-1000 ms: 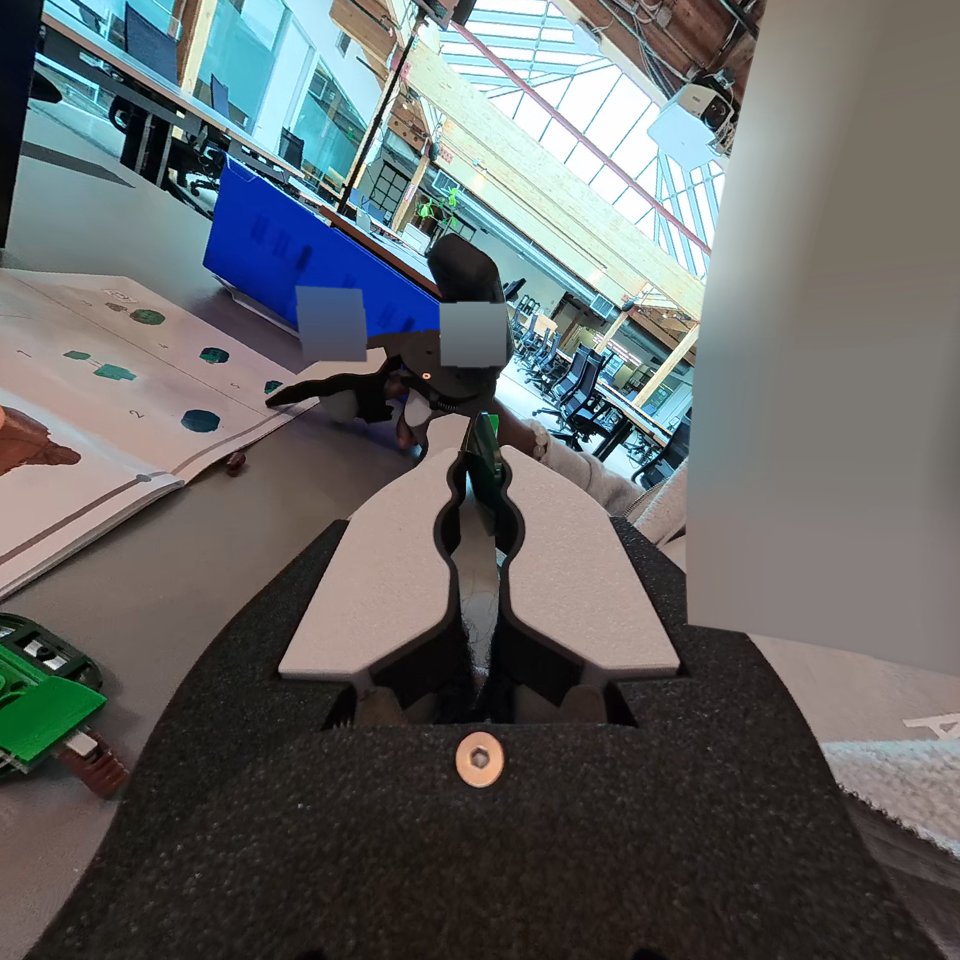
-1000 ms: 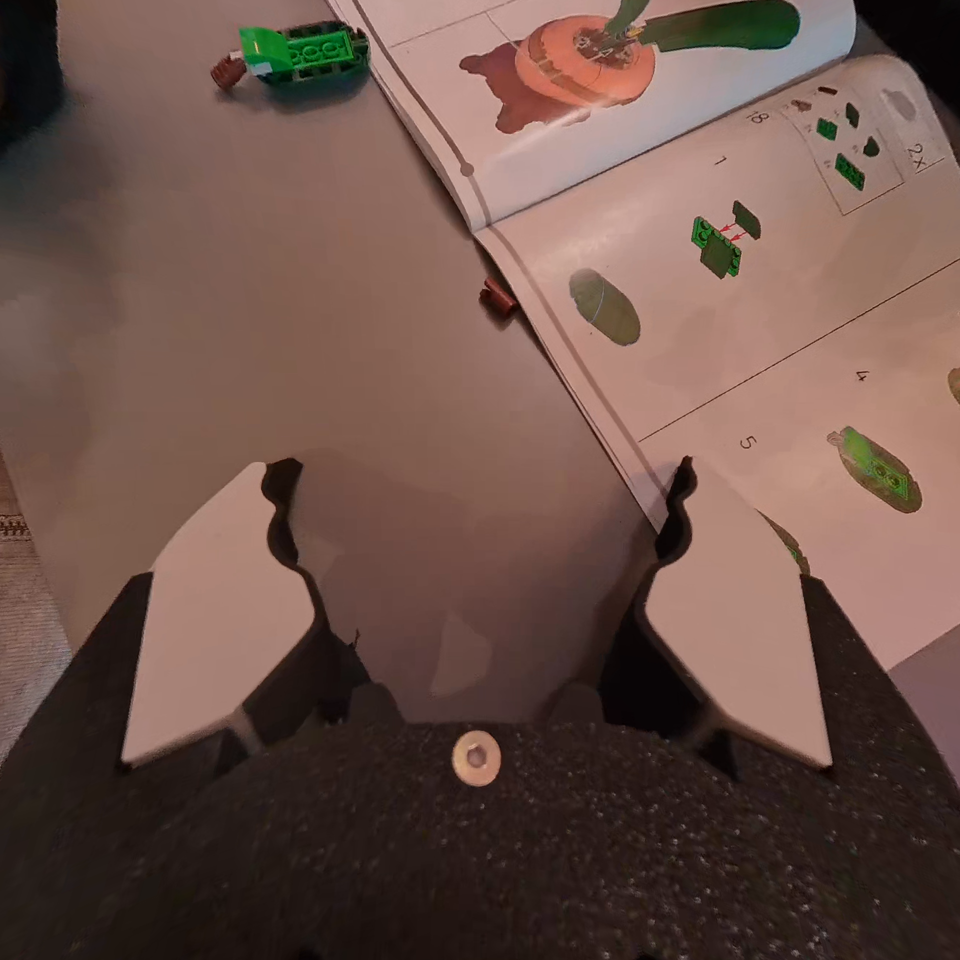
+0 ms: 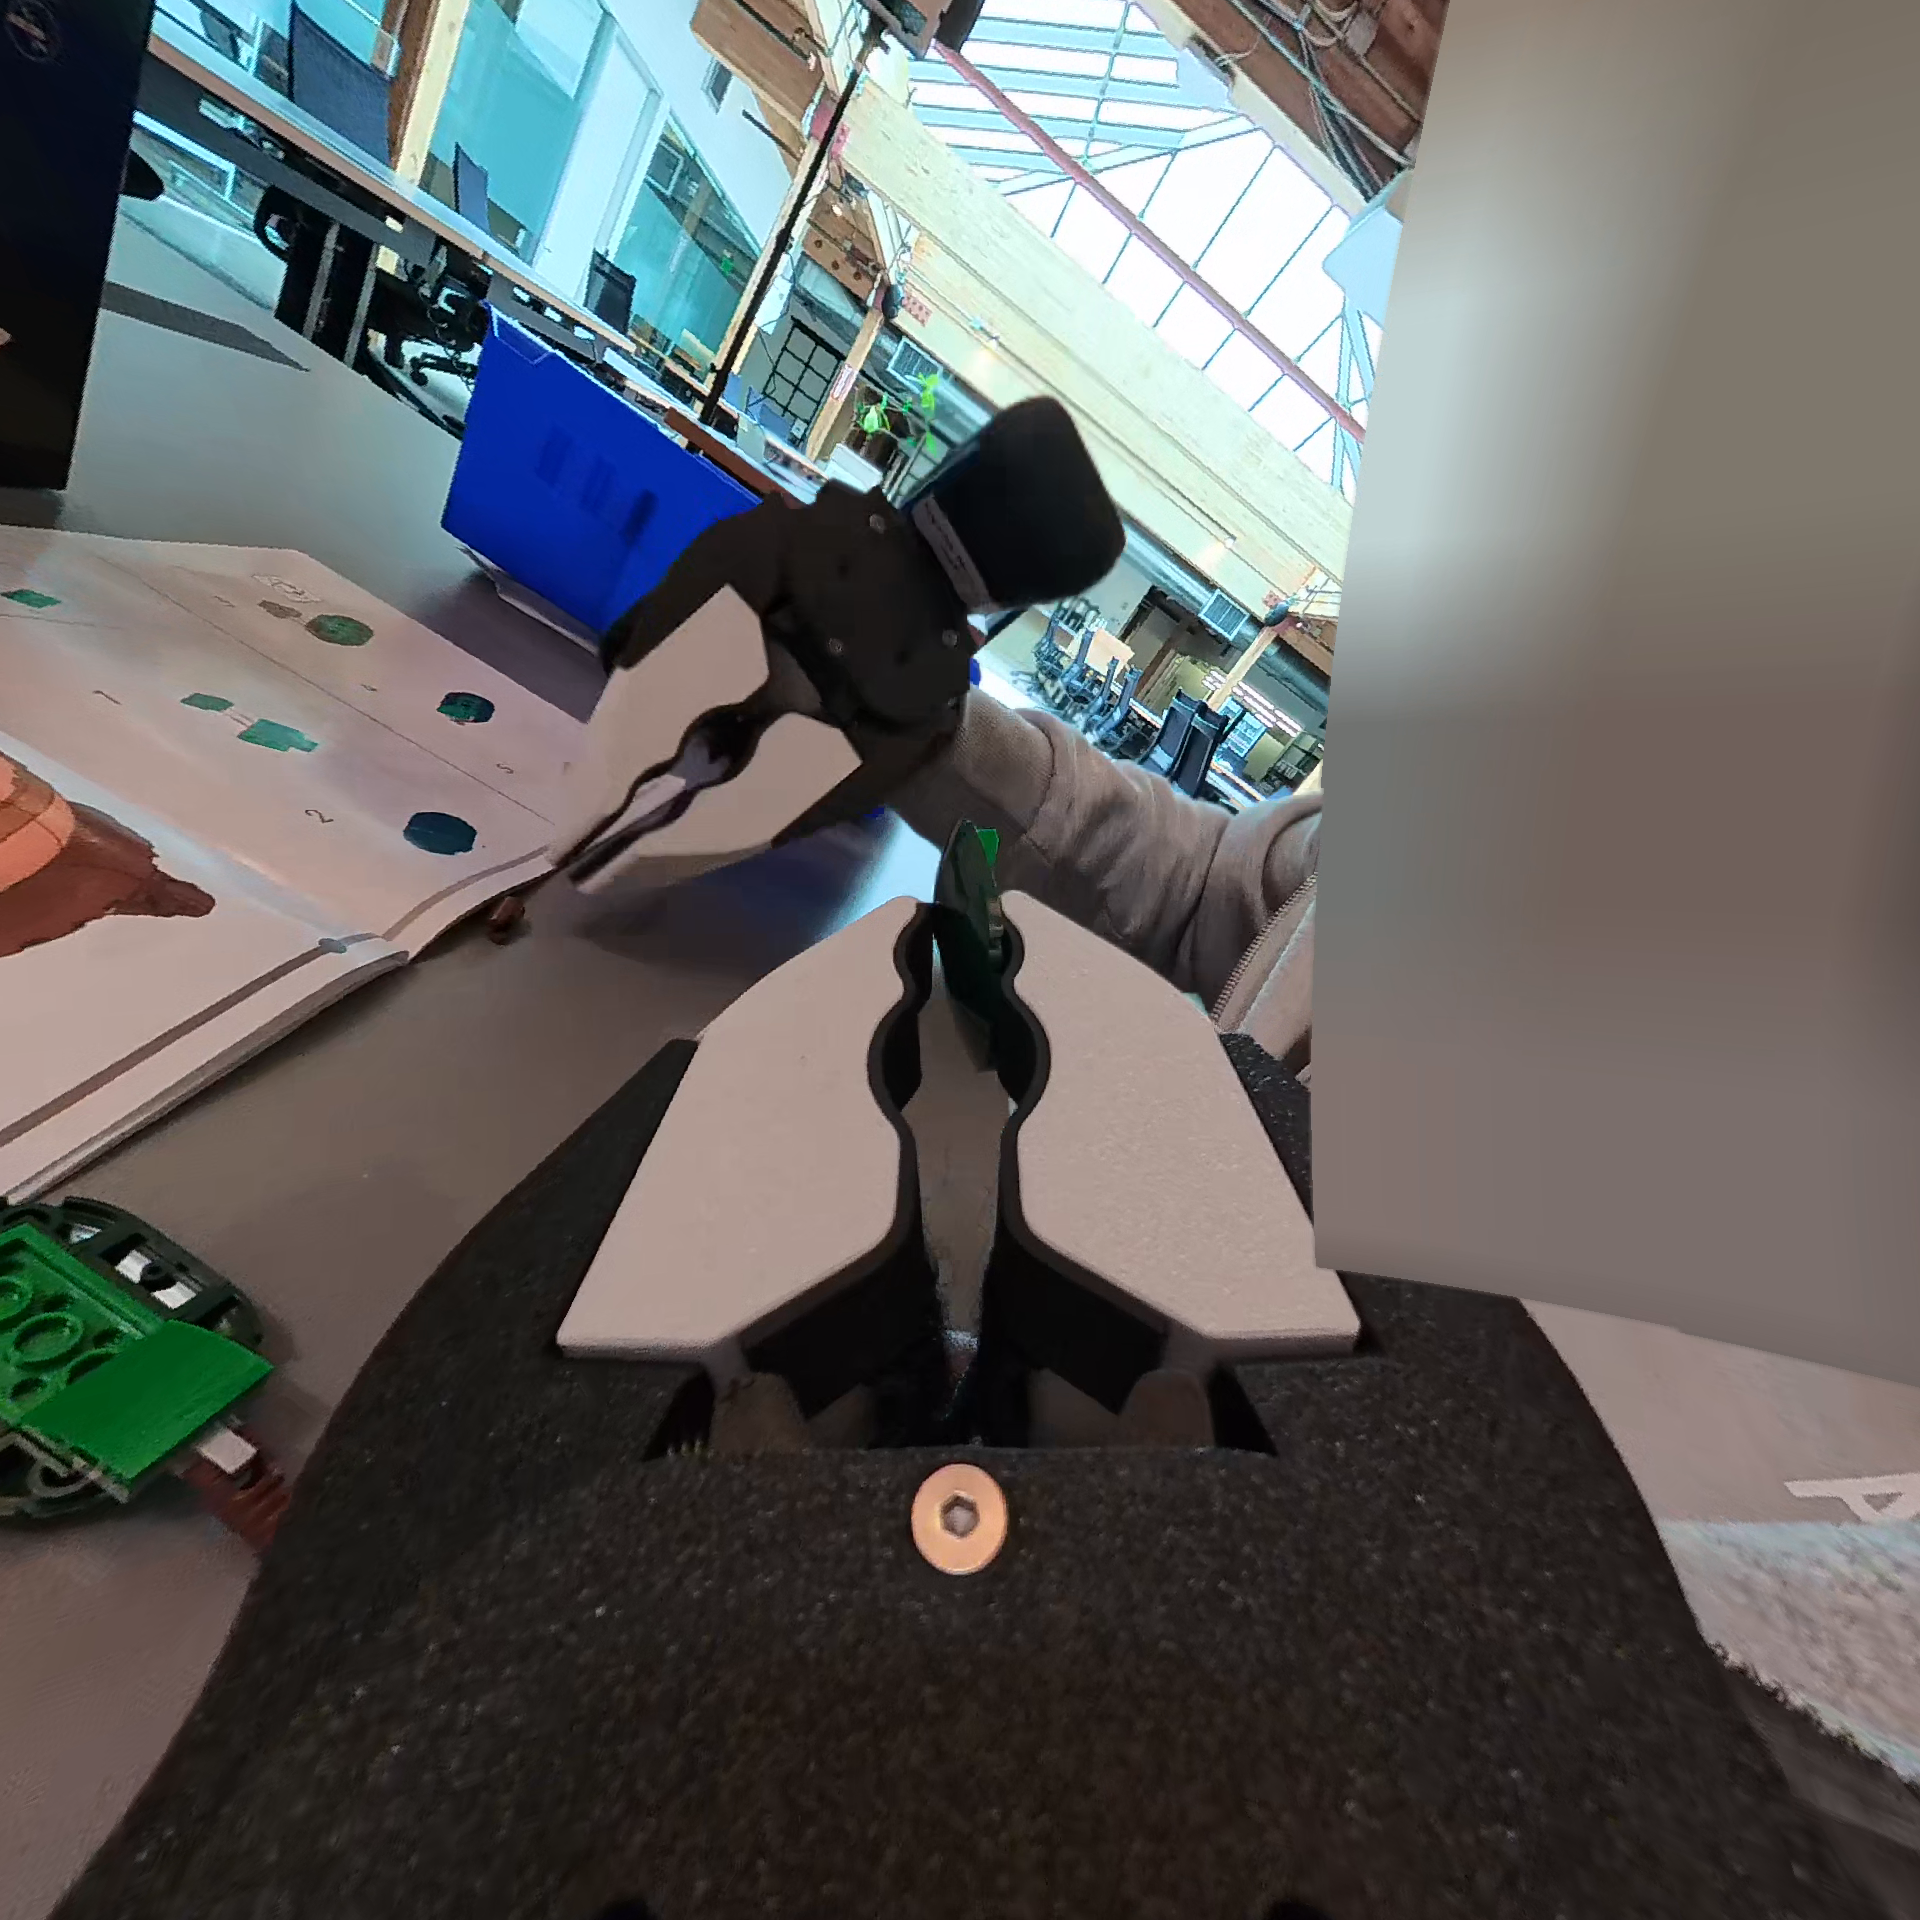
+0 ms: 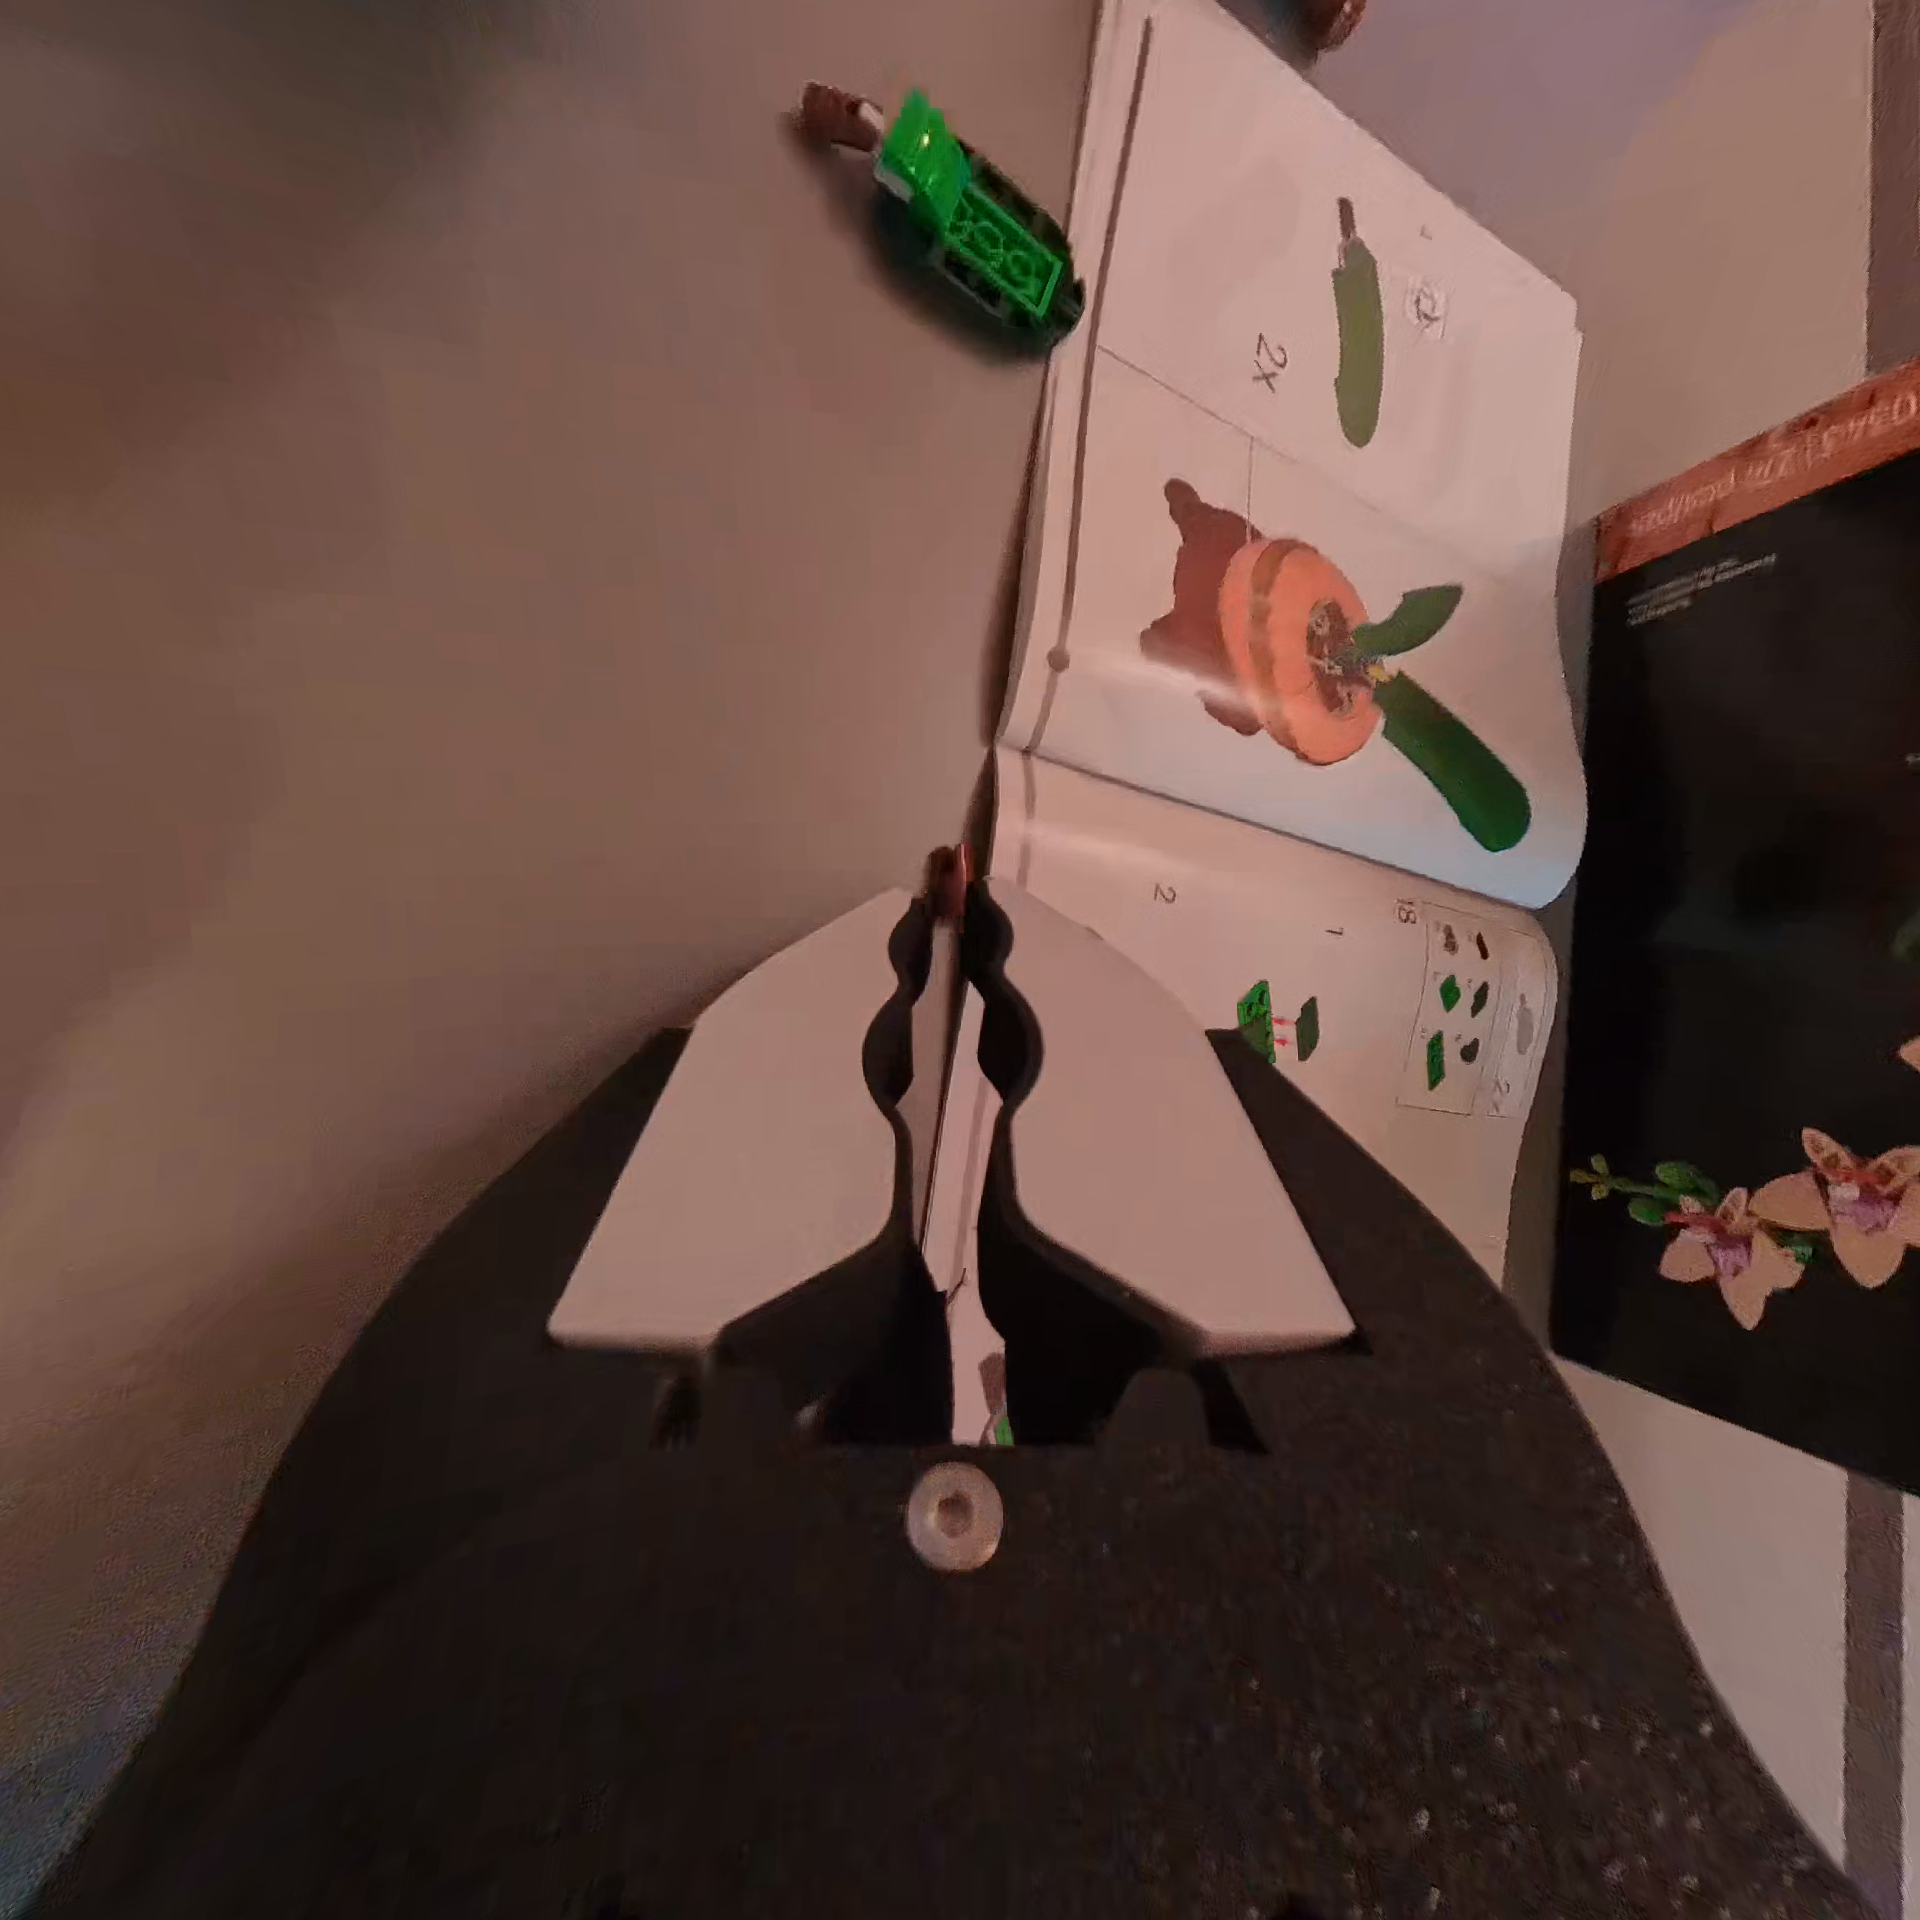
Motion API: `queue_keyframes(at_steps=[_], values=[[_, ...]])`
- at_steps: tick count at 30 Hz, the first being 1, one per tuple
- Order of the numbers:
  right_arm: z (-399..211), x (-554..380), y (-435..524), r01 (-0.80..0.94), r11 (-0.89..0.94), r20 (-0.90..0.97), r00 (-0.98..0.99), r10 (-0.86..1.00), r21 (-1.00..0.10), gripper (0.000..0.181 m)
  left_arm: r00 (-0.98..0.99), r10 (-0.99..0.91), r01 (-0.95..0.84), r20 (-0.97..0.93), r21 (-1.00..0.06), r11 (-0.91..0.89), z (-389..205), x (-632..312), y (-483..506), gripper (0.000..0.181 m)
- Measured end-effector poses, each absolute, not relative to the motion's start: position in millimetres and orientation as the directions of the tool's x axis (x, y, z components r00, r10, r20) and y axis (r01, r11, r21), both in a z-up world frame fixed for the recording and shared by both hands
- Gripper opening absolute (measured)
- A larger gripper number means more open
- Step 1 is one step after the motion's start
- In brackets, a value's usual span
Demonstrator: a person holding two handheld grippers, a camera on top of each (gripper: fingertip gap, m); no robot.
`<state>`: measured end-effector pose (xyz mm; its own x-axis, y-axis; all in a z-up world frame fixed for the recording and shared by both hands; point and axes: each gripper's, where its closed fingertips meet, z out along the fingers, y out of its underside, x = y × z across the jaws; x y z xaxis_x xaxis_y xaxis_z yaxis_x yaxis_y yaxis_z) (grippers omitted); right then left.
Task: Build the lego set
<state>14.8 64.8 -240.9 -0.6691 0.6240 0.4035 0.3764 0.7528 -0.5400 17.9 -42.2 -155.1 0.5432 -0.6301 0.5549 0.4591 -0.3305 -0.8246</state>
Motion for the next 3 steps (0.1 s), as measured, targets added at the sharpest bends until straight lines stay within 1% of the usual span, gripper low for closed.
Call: queue_keyframes(at_steps=[1,3], values=[[-241.7,13.4,61.7,0.36,0.75,0.4,-0.676,0.62,-0.554,0.006,0.543,-0.629,0.461,0.556,-0.824,-0.329,-155.1,17.3,-41.9,0.009],[-244.3,10.0,62.0,0.36,0.749,0.399,-0.675,0.62,-0.556,0.008,0.536,-0.631,0.468,0.561,-0.819,-0.331,-154.6,16.3,-41.7,0.009]])
